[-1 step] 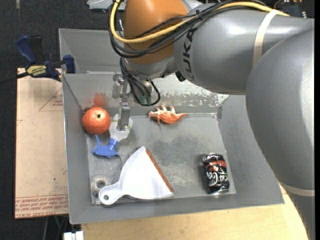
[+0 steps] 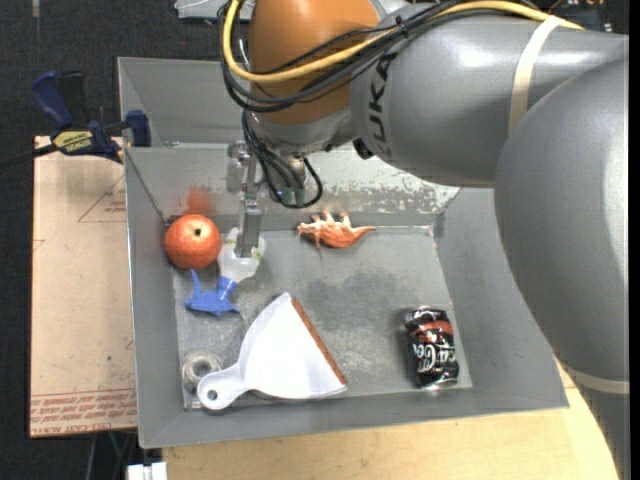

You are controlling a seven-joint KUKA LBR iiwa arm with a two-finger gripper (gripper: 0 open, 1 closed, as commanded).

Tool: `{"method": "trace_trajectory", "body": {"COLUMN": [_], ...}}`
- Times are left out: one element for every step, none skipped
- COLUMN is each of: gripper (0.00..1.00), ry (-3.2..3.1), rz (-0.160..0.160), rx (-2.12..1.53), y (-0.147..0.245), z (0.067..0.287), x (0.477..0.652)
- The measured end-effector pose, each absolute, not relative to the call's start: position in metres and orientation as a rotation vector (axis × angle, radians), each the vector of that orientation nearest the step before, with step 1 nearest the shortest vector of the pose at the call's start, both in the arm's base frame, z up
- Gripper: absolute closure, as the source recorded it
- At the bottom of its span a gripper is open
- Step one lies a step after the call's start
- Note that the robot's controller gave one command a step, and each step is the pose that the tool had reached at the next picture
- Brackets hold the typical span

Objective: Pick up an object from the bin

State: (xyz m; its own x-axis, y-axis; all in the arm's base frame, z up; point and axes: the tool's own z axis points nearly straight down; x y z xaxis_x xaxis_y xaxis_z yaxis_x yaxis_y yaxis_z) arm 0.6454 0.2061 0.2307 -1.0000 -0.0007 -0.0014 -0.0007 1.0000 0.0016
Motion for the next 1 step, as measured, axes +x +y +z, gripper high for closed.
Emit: {"method": "trace_trajectory", "body": {"gripper": [0.0], "ry": [3.08], "rz": [0.003], "rx": [-0.608], "y": [0.1811], "z": [0.1294], "x": [0.6296]}}
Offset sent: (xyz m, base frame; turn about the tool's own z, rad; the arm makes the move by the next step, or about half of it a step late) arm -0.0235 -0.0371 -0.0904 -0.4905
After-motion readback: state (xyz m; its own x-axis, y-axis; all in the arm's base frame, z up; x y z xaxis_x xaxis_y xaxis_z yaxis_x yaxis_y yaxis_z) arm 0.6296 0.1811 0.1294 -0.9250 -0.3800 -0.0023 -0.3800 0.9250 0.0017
